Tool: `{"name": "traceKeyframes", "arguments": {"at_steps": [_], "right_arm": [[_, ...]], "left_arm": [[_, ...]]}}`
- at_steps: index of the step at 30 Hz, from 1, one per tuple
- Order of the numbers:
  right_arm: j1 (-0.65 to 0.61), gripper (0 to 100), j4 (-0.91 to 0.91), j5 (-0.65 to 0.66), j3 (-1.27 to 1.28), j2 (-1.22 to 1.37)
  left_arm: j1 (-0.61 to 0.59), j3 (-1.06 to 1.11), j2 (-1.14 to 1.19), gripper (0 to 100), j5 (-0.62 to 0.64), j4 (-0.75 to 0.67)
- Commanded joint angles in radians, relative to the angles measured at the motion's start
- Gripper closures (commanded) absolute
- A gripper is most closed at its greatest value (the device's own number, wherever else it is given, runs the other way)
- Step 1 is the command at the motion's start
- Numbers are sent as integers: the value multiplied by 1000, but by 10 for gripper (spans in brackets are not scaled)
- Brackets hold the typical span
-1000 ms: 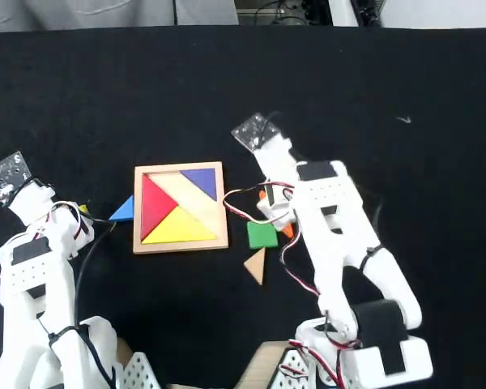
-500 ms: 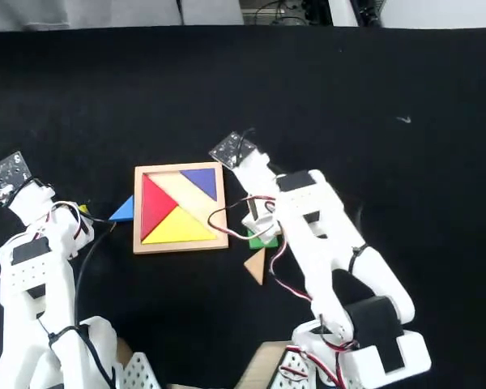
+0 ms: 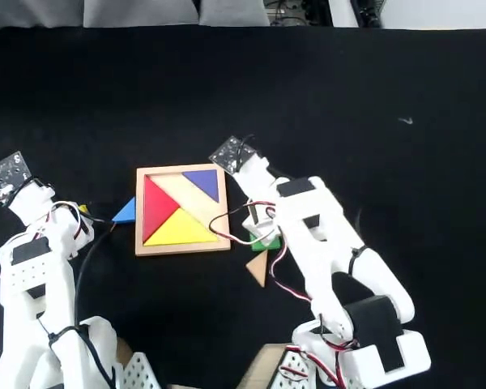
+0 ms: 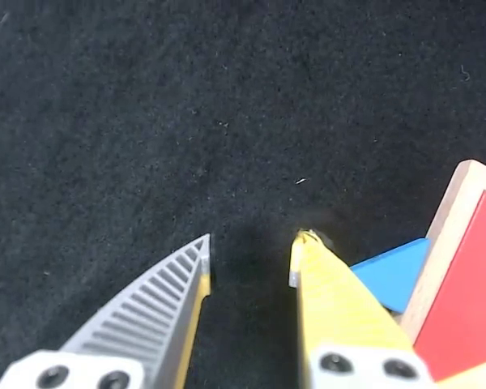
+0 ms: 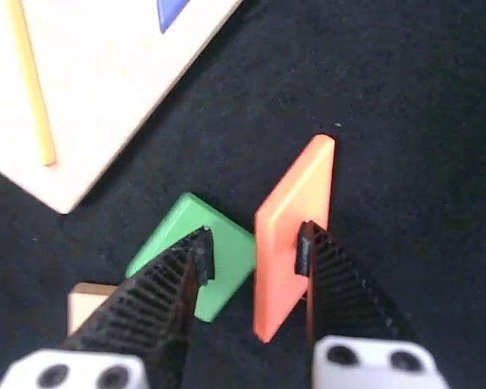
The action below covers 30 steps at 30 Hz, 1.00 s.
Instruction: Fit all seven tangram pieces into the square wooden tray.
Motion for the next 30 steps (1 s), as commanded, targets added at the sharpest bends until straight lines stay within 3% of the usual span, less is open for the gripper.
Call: {"name": "traceKeyframes", "arguments": {"at_steps": [1,18,23,30], "right_arm": [[66,819,-51,12,1,-5],[74,862,-41,91,-82,131],[86,966,-38,132,-104,128],[218,985,32,-38,-260,127]], "left_arm": [[-5,-4,-9,830,-3,-15],[-2,-4,-9,830,-3,-15],[-4,-4,-9,830,-3,-15],[-4,-4,-9,830,-3,-15]]}}
